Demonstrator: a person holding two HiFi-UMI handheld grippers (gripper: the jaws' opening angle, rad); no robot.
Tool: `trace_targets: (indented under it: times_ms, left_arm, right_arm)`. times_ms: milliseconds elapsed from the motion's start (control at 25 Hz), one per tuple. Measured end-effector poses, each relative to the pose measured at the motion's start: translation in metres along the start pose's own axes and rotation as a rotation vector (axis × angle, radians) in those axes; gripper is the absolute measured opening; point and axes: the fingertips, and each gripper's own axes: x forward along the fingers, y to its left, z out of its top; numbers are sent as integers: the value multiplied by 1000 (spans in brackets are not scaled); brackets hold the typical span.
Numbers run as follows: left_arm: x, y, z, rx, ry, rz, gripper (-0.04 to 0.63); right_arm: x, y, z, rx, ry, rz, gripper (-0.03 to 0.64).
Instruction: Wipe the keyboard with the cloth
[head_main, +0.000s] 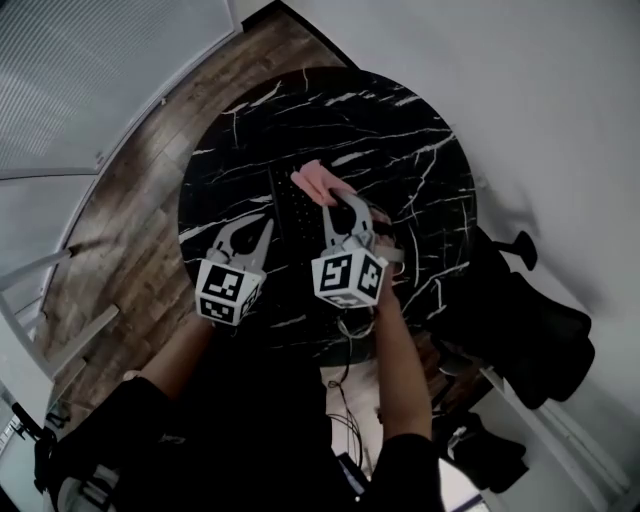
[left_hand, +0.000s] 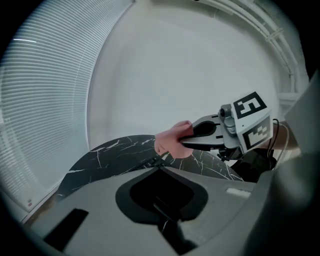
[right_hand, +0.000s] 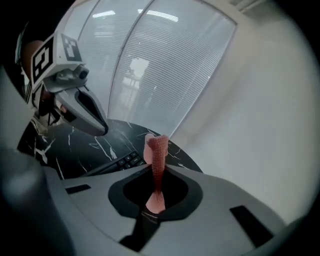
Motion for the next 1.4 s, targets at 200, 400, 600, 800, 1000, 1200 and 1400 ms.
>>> trace_targets:
  times_ms: [200, 400, 600, 800, 1000, 1200, 1400]
  left_arm:
    - [17, 16, -11, -34, 31, -21, -2]
    - [29, 32, -21, -61, 69, -15, -2]
    - [39, 34, -29, -50, 92, -29, -2]
    - [39, 32, -36, -52, 115, -33, -2]
    - [36, 26, -42, -53, 123, -33, -2]
    - [31, 15, -45, -48, 119, -24, -2]
    - [24, 4, -56, -49, 126, -20, -2]
  right_arm:
    - [46, -9, -7, -170, 45, -6, 8]
    - [80, -4, -18, -255, 127, 13, 8]
    - [103, 7, -38, -353, 208, 55, 7]
    - [105, 31, -62, -351, 300, 195, 7]
    - [95, 45, -74, -302, 330, 248, 6]
    - [81, 57, -81, -268, 330, 268, 7]
    - [63, 73, -92, -217, 329, 286, 6]
